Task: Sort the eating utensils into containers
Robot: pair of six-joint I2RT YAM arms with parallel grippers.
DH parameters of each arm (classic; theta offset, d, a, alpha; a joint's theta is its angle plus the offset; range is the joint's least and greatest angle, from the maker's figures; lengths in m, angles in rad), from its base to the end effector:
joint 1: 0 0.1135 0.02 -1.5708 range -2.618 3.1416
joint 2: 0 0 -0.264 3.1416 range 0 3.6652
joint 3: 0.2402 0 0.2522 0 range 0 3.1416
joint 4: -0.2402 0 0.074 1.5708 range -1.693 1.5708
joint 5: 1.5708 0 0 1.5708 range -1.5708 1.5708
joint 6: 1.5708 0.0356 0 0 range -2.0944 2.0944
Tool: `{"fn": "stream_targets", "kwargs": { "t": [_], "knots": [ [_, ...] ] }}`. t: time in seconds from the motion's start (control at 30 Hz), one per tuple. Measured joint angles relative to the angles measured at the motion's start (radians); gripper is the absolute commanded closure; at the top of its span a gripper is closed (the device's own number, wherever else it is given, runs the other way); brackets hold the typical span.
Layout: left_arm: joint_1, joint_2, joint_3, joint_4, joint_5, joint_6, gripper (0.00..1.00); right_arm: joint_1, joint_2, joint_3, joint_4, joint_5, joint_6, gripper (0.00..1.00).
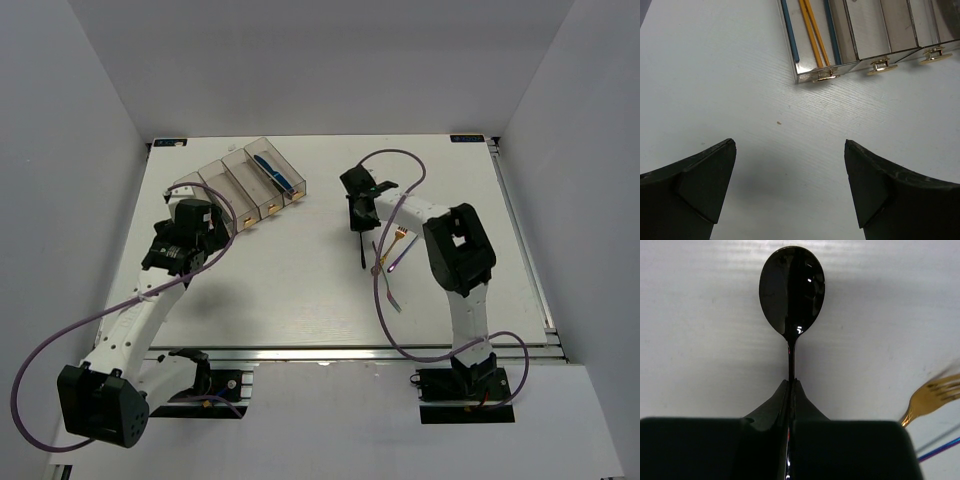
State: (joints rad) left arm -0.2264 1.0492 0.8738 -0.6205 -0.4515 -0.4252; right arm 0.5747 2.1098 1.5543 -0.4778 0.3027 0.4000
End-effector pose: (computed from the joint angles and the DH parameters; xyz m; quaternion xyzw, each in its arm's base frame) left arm 0.2123 -0.0330 0.2830 -0.1737 0.8895 0.0785 0.4152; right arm 0.3839 0.2360 0.1691 -0.0433 0.9529 -0.0055 0.3000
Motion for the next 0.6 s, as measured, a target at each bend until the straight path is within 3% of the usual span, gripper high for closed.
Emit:
{"fn": "stream_targets", "kwargs": {
  "t": [0.23,0.4,0.6],
  "knots": [
    [0.0,-0.046,0.0,0.0,-0.01,-0.002,0.02,0.032,-0.15,-0.063,0.013,-0.083,-0.003,1.0],
    [0.0,-0.103,0.0,0.001,-0.045,-0.008,0.02,0.07,-0.217,-0.037,0.124,-0.186,-0.037,1.0],
    [0.0,-0.125,0.0,0.003,-0.07,-0.013,0.02,0.083,-0.027,0.274,0.19,-0.367,-0.104,1.0]
  ]
}}
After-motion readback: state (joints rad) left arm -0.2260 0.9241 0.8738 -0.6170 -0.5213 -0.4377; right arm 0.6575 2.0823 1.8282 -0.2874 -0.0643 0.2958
